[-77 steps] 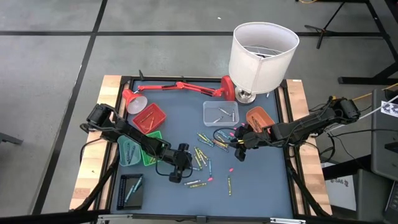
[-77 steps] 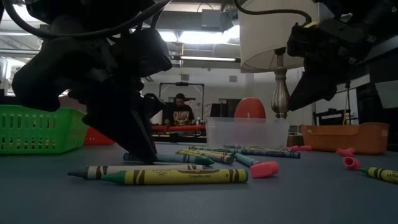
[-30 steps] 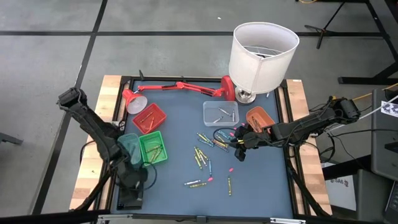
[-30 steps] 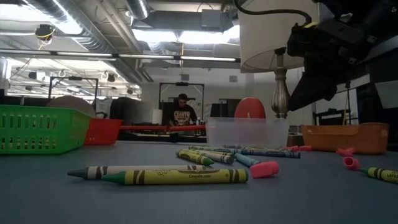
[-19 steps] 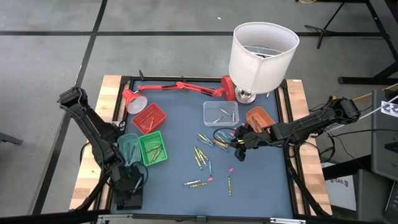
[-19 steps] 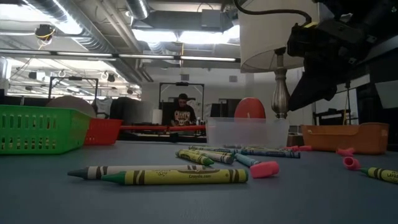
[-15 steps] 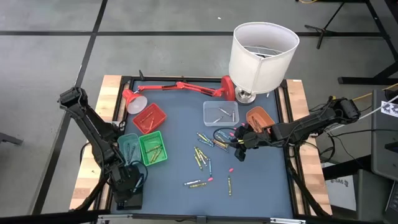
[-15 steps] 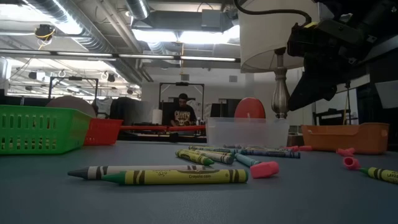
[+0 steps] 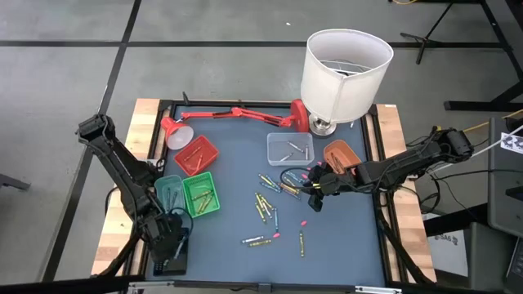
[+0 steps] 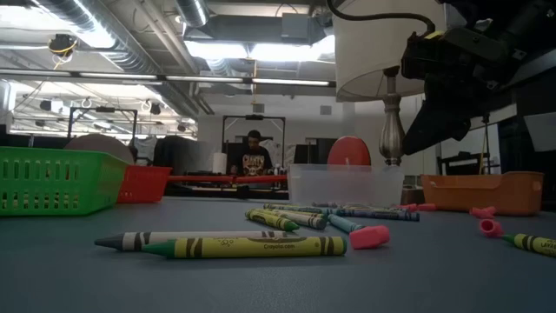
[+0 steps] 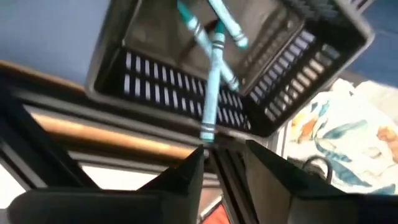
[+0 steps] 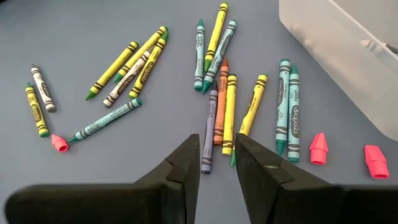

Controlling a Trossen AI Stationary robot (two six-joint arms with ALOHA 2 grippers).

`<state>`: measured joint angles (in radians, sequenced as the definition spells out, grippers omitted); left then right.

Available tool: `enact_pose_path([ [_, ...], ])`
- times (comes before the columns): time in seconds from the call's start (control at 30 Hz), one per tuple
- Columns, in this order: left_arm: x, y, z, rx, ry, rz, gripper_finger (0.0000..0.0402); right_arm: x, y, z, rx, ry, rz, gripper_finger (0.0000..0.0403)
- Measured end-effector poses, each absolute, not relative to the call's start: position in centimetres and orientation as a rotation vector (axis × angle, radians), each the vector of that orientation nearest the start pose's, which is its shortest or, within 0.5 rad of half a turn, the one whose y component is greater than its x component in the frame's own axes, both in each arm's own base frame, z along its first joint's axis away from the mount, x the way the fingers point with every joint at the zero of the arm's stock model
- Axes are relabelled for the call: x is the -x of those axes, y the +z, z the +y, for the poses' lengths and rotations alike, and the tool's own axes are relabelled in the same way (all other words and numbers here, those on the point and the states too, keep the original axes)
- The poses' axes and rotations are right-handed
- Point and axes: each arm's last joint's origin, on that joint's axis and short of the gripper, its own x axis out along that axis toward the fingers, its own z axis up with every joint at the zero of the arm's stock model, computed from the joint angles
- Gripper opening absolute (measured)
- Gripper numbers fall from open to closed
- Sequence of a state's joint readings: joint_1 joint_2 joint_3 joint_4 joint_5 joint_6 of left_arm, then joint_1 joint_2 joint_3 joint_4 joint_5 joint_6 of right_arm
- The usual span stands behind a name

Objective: Sort crayons
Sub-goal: Put the gray crayon into the transparent bin

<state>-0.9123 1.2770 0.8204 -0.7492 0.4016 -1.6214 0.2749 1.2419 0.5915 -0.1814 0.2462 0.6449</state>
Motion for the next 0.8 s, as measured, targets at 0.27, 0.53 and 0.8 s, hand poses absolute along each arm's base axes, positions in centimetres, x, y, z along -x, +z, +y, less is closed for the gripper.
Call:
enact_pose_path([
  [0.27, -13.7, 21.4, -18.0, 0.899, 0.146, 1.63, 0.0115, -22.4, 18.2, 5.6, -0.395, -0.23, 0.775, 0.0099],
  [0.53, -15.5, 21.9, -18.1, 0.969, 0.02, 1.535, 0.0093, -22.4, 18.2, 5.6, -0.395, -0.23, 0.775, 0.0099],
  [0.8, -18.0, 22.8, -17.5, 1.049, -0.042, 1.306, 0.0081, -22.4, 18.2, 5.6, -0.395, -0.23, 0.775, 0.0099],
])
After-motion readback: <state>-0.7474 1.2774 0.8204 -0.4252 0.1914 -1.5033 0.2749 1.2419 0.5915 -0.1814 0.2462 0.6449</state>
